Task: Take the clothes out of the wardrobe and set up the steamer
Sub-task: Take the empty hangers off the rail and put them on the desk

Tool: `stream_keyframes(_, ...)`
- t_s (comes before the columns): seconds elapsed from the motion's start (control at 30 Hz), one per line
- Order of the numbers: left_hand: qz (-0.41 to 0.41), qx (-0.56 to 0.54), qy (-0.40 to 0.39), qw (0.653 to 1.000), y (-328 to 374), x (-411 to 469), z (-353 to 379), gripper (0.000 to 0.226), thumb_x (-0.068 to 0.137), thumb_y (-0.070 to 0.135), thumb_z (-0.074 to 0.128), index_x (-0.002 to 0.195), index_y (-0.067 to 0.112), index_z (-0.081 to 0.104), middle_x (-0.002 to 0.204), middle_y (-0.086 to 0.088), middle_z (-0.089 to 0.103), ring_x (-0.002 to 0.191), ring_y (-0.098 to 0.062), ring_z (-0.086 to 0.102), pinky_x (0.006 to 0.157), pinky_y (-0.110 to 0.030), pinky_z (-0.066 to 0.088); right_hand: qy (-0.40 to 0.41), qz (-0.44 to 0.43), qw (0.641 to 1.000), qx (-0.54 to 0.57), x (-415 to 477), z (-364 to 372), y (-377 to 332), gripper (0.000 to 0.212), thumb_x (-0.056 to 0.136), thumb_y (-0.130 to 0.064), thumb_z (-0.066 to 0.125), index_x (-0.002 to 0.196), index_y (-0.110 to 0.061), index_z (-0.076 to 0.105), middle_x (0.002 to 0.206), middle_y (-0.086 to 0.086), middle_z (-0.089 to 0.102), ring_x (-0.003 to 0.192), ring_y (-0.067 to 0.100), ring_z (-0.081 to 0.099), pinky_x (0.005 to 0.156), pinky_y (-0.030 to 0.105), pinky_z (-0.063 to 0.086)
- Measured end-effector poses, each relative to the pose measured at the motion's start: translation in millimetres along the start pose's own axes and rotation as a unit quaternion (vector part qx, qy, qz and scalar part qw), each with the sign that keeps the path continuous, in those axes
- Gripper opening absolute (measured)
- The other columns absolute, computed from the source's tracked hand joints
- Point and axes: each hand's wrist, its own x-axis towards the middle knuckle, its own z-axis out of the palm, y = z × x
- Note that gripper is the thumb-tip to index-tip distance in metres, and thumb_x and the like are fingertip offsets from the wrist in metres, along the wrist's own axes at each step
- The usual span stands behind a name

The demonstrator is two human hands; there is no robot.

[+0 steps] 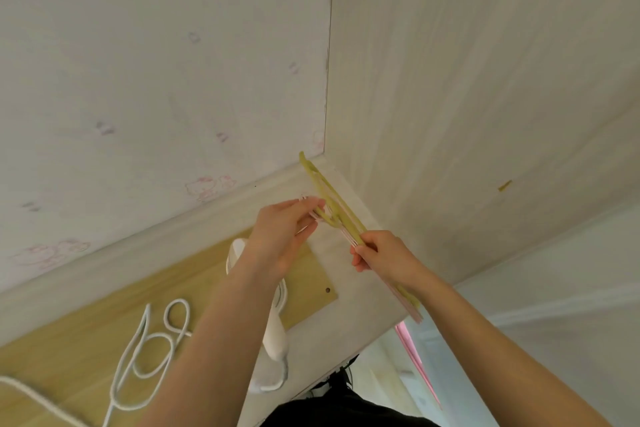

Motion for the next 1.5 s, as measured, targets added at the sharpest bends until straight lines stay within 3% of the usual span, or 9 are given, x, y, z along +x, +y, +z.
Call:
stream_keyframes(0.13,-0.007,0.005,0.063,0.998,-22,18,-8,0.004,0.084,0.001,0.067,0.087,0.002,0.068,0.090,-0.010,0.066,0.090,-0.017,0.062,0.095,-0.031,0.050,0.033,0.005,0.997,-0.077,21,11,12,0.026,0.095,-0.008,0.049,0.073,-0.016,0.058,0.077,0.003,0.069,0.063,0.012,0.062,0.061,0.018,0.048)
stream_keyframes(0.3,-0.022,0.020,0.115,0.993,-51,40,-18,0.006,0.086,0.000,0.065,0.091,0.002,0.067,0.090,-0.007,0.063,0.089,-0.015,0.060,0.093,-0.030,0.050,0.049,0.024,0.989,-0.138,43,22,29,0.021,0.096,-0.007,0.043,0.082,-0.014,0.058,0.085,0.006,0.065,0.071,0.018,0.058,0.059,0.028,0.046)
stream_keyframes(0.47,-0.022,0.124,0.165,0.978,-75,60,-26,0.002,0.087,0.007,0.065,0.087,0.008,0.067,0.077,-0.005,0.060,0.078,-0.017,0.058,0.089,-0.038,0.051,0.053,0.024,0.978,-0.201,56,31,44,0.019,0.093,-0.002,0.043,0.093,-0.007,0.061,0.090,0.008,0.065,0.074,0.018,0.056,0.059,0.026,0.039)
stream_keyframes(0.7,-0.030,0.240,0.206,0.948,-90,83,-26,0.008,0.089,0.013,0.060,0.090,0.008,0.067,0.077,-0.006,0.064,0.067,-0.017,0.055,0.065,-0.031,0.046,0.074,0.015,0.966,-0.246,65,44,59,0.018,0.096,-0.007,0.043,0.103,-0.003,0.059,0.096,0.017,0.066,0.091,0.033,0.063,0.065,0.030,0.039)
stream_keyframes(1.0,-0.052,0.559,0.181,0.808,-112,91,-19,0.026,0.092,0.000,0.041,0.114,-0.005,0.054,0.120,-0.022,0.052,0.110,-0.034,0.050,0.091,-0.035,0.042,0.058,0.016,0.960,-0.274,70,54,74,0.020,0.098,-0.009,0.041,0.106,-0.004,0.058,0.104,0.016,0.062,0.097,0.032,0.059,0.074,0.035,0.043)
stream_keyframes(1.17,0.024,0.679,0.139,0.720,-134,80,-16,0.055,0.091,-0.001,0.041,0.143,-0.007,0.026,0.141,-0.023,0.036,0.128,-0.038,0.036,0.108,-0.041,0.030,0.054,0.012,0.962,-0.267,72,57,76,0.019,0.098,-0.010,0.042,0.105,-0.003,0.058,0.107,0.014,0.053,0.096,0.032,0.056,0.077,0.035,0.042)
stream_keyframes(1.3,0.088,0.752,0.084,0.648,-159,75,-23,0.059,0.082,0.006,0.027,0.137,-0.005,0.045,0.139,-0.025,0.047,0.130,-0.043,0.044,0.105,-0.052,0.039,0.050,0.008,0.963,-0.265,74,58,79,0.018,0.098,-0.012,0.041,0.100,-0.005,0.058,0.105,0.012,0.054,0.097,0.030,0.055,0.073,0.033,0.038)
stream_keyframes(1.37,0.082,0.773,0.040,0.627,-171,68,-24,0.063,0.081,0.010,0.023,0.139,-0.001,0.044,0.141,-0.021,0.047,0.131,-0.040,0.043,0.108,-0.051,0.037,0.059,0.004,0.956,-0.287,73,58,79,0.020,0.097,-0.013,0.041,0.104,-0.008,0.059,0.106,0.010,0.056,0.099,0.028,0.055,0.074,0.034,0.041)
stream_keyframes(1.5,0.063,0.776,0.013,0.628,-181,63,-29,0.064,0.086,0.028,0.035,0.146,0.008,0.033,0.146,-0.012,0.044,0.135,-0.035,0.039,0.113,-0.046,0.027,0.059,-0.003,0.927,-0.370,72,57,81,0.025,0.099,-0.021,0.040,0.114,-0.015,0.059,0.112,0.005,0.060,0.107,0.026,0.050,0.082,0.036,0.043)
